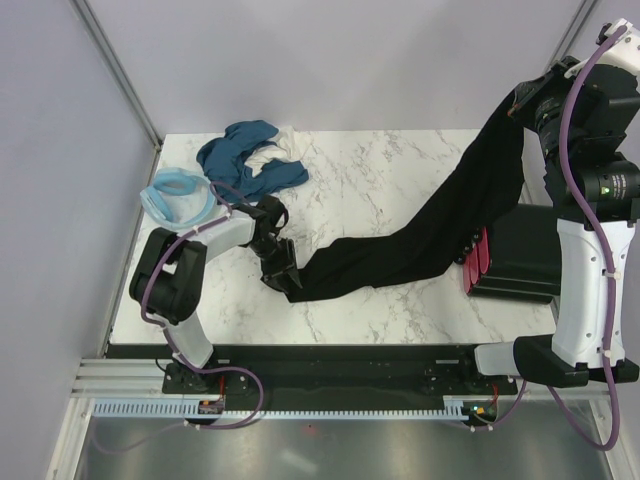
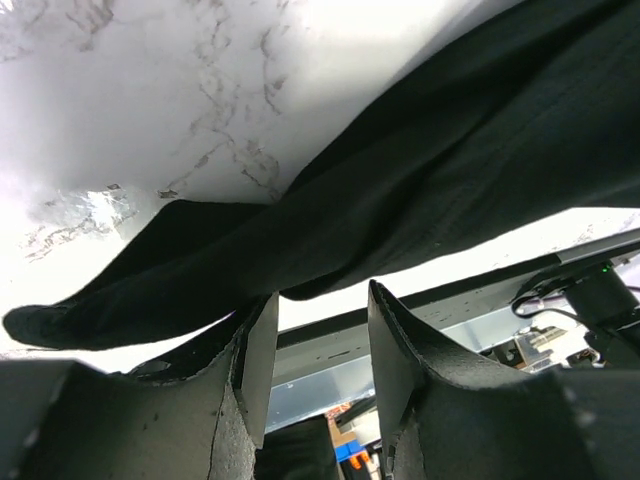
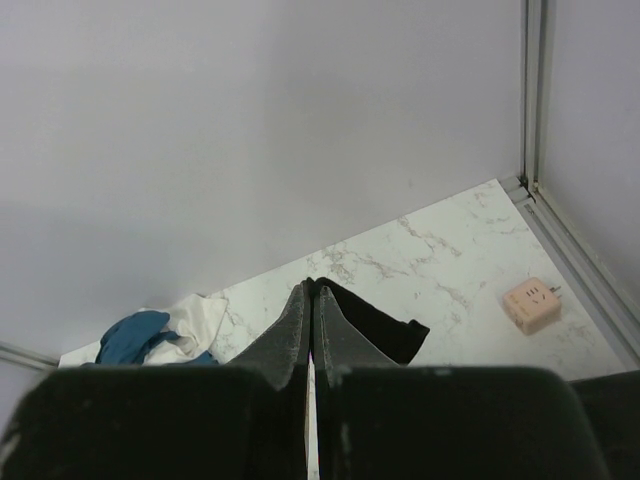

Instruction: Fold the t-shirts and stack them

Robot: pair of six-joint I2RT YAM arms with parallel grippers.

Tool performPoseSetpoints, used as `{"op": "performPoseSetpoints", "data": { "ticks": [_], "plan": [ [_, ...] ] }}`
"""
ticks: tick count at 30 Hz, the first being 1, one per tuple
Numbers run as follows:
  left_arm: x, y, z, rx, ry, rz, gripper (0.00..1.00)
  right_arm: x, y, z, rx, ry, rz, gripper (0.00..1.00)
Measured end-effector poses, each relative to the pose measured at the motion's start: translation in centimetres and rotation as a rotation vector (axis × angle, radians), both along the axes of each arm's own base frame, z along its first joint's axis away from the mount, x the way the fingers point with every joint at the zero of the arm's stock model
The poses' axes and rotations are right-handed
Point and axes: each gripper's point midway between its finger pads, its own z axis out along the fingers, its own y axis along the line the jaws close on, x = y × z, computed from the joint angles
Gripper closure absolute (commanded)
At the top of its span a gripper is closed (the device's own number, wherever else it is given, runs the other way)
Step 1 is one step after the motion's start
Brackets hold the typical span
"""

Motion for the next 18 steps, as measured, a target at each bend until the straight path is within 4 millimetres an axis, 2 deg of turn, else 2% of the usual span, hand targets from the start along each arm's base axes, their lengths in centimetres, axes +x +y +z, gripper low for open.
{"op": "performPoseSetpoints", "data": {
  "ticks": [10,18],
  "plan": [
    [-1.2,0.1,-1.0,0.004,0.02,-0.013,0.53,0.0,0.0,0.0,0.001,0.0,0.001,1.0],
    [-1.2,-0.5,-1.0,-0.008,0.008,-0.03,0.54,0.0,0.1,0.0,0.002,0.0,0.004,1.0]
  ]
}}
